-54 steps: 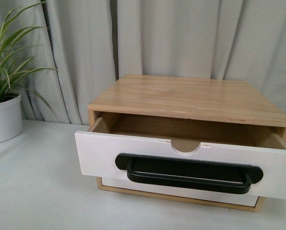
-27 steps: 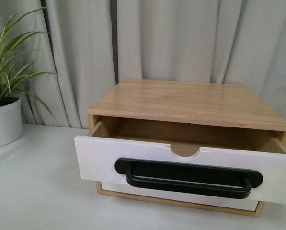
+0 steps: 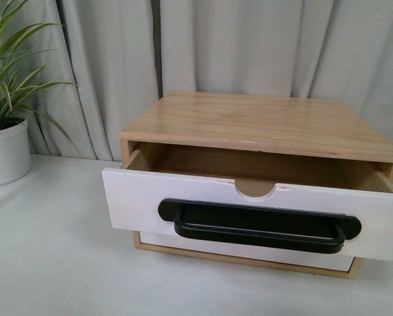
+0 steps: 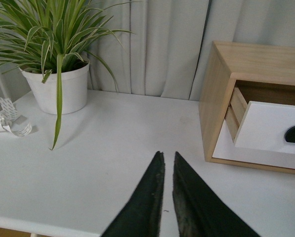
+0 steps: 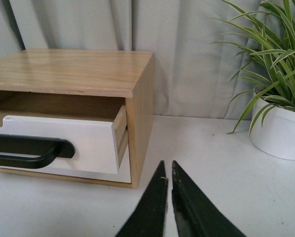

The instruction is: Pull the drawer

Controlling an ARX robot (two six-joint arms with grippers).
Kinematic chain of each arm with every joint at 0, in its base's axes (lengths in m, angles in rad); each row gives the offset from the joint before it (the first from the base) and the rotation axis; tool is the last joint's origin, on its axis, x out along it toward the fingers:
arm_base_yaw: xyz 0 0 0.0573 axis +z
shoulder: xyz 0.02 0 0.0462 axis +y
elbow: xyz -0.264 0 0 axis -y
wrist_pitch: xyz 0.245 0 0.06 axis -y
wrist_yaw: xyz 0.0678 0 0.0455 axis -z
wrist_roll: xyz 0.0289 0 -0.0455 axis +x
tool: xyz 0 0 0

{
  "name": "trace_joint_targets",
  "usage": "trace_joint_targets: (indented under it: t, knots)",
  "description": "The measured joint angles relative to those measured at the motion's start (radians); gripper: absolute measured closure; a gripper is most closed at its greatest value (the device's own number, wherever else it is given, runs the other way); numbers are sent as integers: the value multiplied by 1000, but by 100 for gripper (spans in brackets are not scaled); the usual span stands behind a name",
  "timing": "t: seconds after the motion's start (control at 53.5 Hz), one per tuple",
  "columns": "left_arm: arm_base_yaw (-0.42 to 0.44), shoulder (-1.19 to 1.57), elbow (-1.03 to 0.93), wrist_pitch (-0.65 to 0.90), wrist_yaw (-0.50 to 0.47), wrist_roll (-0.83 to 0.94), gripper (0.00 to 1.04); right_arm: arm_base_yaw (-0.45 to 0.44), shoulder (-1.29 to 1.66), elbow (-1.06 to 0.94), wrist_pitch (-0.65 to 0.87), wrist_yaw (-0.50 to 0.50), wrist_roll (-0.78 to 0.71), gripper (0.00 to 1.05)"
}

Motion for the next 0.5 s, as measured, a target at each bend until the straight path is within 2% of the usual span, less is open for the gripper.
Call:
trace_joint_targets:
  t: [0.056,0.112,0.374,0.449,0.505]
  knots:
    - [0,0,0,0,0,0,79,0,0,0,0,0,0,83]
    - [0,0,0,0,0,0,64,0,0,0,0,0,0,69]
    - [0,0,0,0,0,0,18,0,0,0,0,0,0,23]
    - [0,0,0,0,0,0,6,0,0,0,0,0,0,10]
    - [0,0,0,0,0,0,5,0,0,0,0,0,2,8]
